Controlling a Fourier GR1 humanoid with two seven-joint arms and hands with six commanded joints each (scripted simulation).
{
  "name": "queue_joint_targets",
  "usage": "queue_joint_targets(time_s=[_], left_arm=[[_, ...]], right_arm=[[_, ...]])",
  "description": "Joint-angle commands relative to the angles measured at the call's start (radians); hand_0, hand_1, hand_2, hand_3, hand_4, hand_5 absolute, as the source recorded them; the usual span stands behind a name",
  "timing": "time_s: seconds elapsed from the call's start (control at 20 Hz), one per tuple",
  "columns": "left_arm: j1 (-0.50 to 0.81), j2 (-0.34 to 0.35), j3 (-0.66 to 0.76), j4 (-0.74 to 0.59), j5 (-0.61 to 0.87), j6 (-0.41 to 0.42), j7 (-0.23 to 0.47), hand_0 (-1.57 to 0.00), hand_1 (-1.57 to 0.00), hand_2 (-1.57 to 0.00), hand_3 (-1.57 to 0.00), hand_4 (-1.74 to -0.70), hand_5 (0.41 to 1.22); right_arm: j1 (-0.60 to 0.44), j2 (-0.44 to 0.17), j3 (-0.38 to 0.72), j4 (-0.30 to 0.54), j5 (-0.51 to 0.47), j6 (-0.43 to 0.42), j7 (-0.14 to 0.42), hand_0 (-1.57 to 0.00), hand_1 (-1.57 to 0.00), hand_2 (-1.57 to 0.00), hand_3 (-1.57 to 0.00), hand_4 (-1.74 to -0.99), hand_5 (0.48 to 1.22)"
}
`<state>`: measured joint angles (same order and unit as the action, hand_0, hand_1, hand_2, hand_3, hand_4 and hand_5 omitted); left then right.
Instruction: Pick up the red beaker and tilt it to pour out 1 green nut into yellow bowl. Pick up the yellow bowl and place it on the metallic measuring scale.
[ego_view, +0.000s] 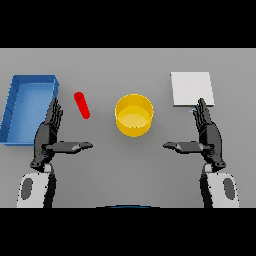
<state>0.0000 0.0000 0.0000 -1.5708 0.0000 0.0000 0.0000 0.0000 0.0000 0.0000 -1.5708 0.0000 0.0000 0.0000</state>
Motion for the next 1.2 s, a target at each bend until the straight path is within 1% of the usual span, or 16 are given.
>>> queue_joint_targets(time_s=[0.0,0.25,0.3,0.35,0.45,0.5,0.55,0.6,0.65,0.75,0.8,0.85,0.9,0.95,1.1,1.15], left_arm=[[0.002,0.001,0.0,-0.001,0.001,0.0,-0.001,0.0,0.0,0.0,0.0,-1.14,0.66],[0.029,0.005,-0.003,-0.015,0.006,-0.012,-0.014,0.0,0.0,0.0,0.0,-1.14,0.66],[0.058,0.043,-0.035,-0.069,-0.037,-0.026,-0.03,0.0,0.0,0.0,0.0,-1.14,0.66],[0.103,0.059,-0.07,-0.121,-0.074,-0.035,-0.052,0.0,0.0,0.0,0.0,-1.14,0.66],[0.143,0.069,-0.107,-0.188,-0.116,-0.031,-0.019,0.0,0.0,0.0,0.0,-1.14,0.662],[0.146,0.077,-0.112,-0.211,-0.123,-0.032,0.003,0.0,0.0,0.0,0.0,-1.14,0.66],[0.146,0.082,-0.113,-0.226,-0.119,-0.036,0.031,0.0,0.0,0.0,0.0,-1.14,0.657],[0.155,0.083,-0.121,-0.226,-0.122,-0.042,0.046,0.0,0.0,0.0,0.0,-1.14,0.655],[0.139,0.084,-0.116,-0.213,-0.123,-0.04,0.067,0.0,0.0,0.0,0.0,-1.14,0.652],[0.112,0.084,-0.114,-0.179,-0.128,-0.042,0.08,0.0,0.0,0.0,0.0,-1.14,0.649],[0.09,0.084,-0.107,-0.155,-0.126,-0.041,0.082,0.0,0.0,0.0,0.0,-1.14,0.648],[0.066,0.083,-0.101,-0.115,-0.125,-0.045,0.087,0.0,0.0,0.0,0.0,-1.14,0.647],[0.035,0.075,-0.097,-0.07,-0.124,-0.046,0.097,0.0,0.0,0.0,0.0,-1.14,0.643],[0.007,0.077,-0.082,-0.037,-0.119,-0.043,0.092,0.0,0.0,0.0,0.0,-1.16,0.645],[-0.082,0.078,-0.057,0.084,-0.13,-0.035,0.057,0.0,0.0,0.0,0.0,-1.18,0.648],[-0.105,0.08,-0.052,0.119,-0.132,-0.037,0.044,0.0,0.0,0.0,0.0,-1.18,0.644]], right_arm=[[-0.003,0.002,0.001,0.001,0.001,-0.002,0.001,0.0,0.0,0.0,0.0,-1.071,0.578],[-0.024,0.02,0.01,0.012,0.019,-0.024,0.007,0.0,0.0,0.0,0.0,-1.071,0.578],[0.007,-0.02,0.056,-0.03,0.129,-0.052,-0.068,0.0,0.0,0.0,0.0,-1.071,0.578],[0.027,-0.031,0.096,-0.056,0.205,-0.072,-0.093,0.0,0.0,0.0,0.0,-1.072,0.577],[0.048,-0.051,0.13,-0.088,0.284,-0.091,-0.089,0.0,0.0,0.0,0.0,-1.064,0.577],[0.057,-0.055,0.136,-0.093,0.297,-0.092,-0.089,0.0,0.0,0.0,0.0,-1.071,0.581],[0.042,-0.058,0.132,-0.1,0.296,-0.092,-0.066,0.0,0.0,0.0,0.0,-1.084,0.585],[0.041,-0.056,0.134,-0.099,0.278,-0.075,-0.069,0.0,0.0,0.0,0.0,-1.103,0.592],[0.045,-0.058,0.133,-0.098,0.271,-0.067,-0.07,0.0,0.0,0.0,0.0,-1.118,0.6],[0.044,-0.05,0.141,-0.106,0.266,-0.06,-0.072,0.0,0.0,0.0,0.0,-1.147,0.614],[0.051,-0.05,0.14,-0.1,0.258,-0.053,-0.091,0.0,0.0,0.0,0.0,-1.163,0.624],[0.047,-0.05,0.132,-0.085,0.24,-0.043,-0.086,0.0,0.0,0.0,0.0,-1.18,0.627],[0.039,-0.051,0.128,-0.098,0.224,-0.032,-0.072,0.0,0.0,0.0,0.0,-1.189,0.626],[0.049,-0.048,0.134,-0.111,0.224,-0.031,-0.082,0.0,0.0,0.0,0.0,-1.197,0.627],[0.055,-0.053,0.124,-0.104,0.21,-0.023,-0.087,0.0,0.0,0.0,0.0,-1.219,0.626],[0.051,-0.053,0.123,-0.105,0.208,-0.023,-0.078,0.0,0.0,0.0,0.0,-1.22,0.626]])
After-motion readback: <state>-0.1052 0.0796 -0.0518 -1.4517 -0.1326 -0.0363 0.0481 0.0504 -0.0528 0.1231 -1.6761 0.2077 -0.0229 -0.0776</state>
